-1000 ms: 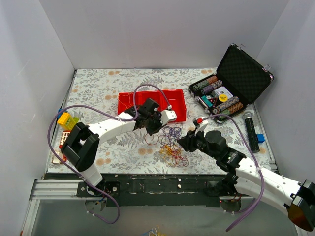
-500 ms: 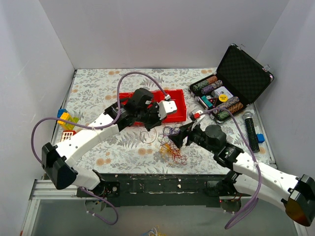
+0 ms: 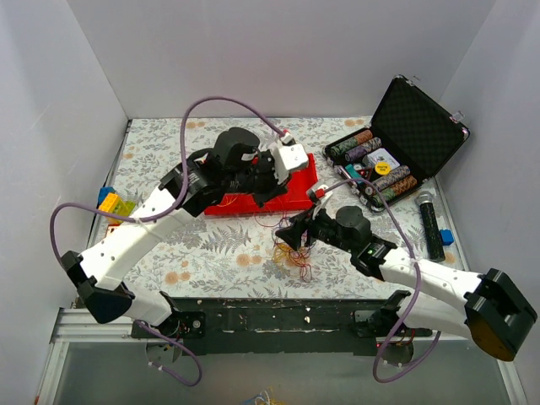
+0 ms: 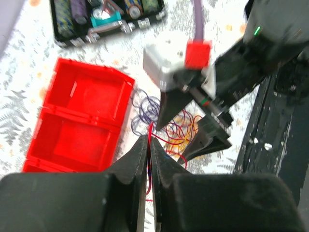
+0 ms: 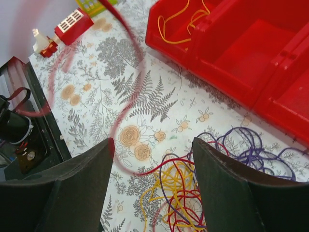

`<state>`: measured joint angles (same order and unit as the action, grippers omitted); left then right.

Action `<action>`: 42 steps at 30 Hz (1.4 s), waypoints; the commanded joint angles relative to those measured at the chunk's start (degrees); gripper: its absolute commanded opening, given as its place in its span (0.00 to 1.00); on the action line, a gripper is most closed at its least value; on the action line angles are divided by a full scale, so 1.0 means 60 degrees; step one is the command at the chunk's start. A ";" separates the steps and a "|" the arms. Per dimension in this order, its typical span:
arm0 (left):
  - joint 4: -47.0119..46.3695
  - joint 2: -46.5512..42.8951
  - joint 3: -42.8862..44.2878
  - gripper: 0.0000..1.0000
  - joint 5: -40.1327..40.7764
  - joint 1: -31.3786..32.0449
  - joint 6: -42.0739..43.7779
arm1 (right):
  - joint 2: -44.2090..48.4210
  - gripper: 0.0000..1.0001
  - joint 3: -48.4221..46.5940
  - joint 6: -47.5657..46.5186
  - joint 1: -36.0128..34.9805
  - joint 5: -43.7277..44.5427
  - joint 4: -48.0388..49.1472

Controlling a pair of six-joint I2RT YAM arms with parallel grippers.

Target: Untangle the cables

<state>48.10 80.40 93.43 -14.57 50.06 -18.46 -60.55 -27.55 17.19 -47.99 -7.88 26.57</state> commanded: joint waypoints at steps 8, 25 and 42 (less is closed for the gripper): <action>-0.0266 0.0076 0.3688 0.02 -0.0341 0.0035 -0.0849 | -0.1260 0.64 0.1221 0.1295 0.0014 -0.0401 0.1314; -0.6826 -0.0201 0.5420 0.07 0.2794 0.0035 -0.0923 | -0.1069 0.62 0.2965 0.1954 -0.0030 -0.0254 0.1505; -1.1051 0.0340 0.5889 0.06 0.3951 0.0035 0.1451 | -0.0953 0.73 0.2878 0.1925 -0.0073 -0.0064 0.0670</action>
<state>-15.11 81.12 126.85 6.15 50.06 -13.43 -67.33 -9.65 28.91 -48.14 -9.39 33.47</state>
